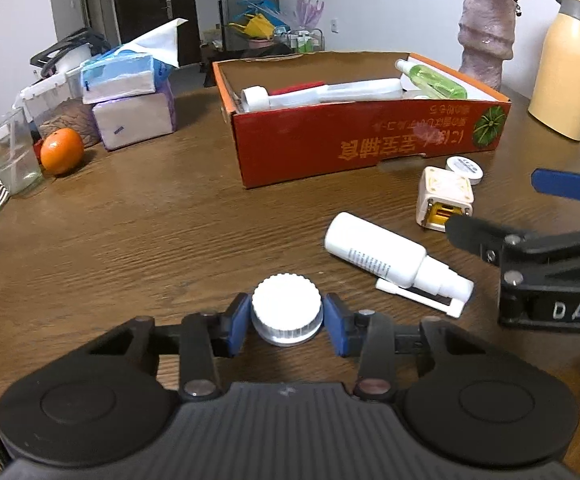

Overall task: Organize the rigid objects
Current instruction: 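Grasp the white round cap with the left tool while the right tool grasps the white tube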

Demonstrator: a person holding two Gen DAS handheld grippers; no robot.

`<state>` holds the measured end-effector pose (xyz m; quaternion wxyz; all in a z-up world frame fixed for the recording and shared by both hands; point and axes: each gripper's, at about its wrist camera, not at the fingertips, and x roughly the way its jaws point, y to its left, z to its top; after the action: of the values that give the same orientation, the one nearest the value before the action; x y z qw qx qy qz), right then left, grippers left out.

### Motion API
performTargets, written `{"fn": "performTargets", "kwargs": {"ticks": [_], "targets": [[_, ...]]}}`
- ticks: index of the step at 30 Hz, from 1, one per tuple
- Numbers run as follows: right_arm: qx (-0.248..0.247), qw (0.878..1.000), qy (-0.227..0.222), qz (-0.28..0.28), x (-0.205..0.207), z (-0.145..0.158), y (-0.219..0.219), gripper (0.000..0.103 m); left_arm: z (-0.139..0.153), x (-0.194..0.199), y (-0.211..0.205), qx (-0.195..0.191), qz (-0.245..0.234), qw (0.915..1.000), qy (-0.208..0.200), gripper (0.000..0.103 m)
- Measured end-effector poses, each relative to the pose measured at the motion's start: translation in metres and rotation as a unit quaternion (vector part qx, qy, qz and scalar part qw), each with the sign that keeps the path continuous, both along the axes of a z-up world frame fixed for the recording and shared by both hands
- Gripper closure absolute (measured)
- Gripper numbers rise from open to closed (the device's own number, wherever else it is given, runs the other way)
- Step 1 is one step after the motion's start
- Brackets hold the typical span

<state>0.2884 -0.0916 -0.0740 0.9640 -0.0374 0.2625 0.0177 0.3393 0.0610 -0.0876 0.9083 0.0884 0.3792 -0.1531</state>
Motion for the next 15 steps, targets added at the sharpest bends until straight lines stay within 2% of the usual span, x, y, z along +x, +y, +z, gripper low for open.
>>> {"fn": "performTargets", "kwargs": {"ticks": [11, 15], "targets": [[-0.004, 0.999, 0.014, 0.037, 0.000, -0.006, 0.016, 0.009, 0.007, 0.007, 0.019, 0.006, 0.035, 0.9993, -0.014, 0.062], [0.002, 0.998, 0.031, 0.063, 0.005, -0.009, 0.023, 0.018, 0.008, 0.009, 0.021, 0.011, 0.043, 0.9989, -0.017, 0.062]]}}
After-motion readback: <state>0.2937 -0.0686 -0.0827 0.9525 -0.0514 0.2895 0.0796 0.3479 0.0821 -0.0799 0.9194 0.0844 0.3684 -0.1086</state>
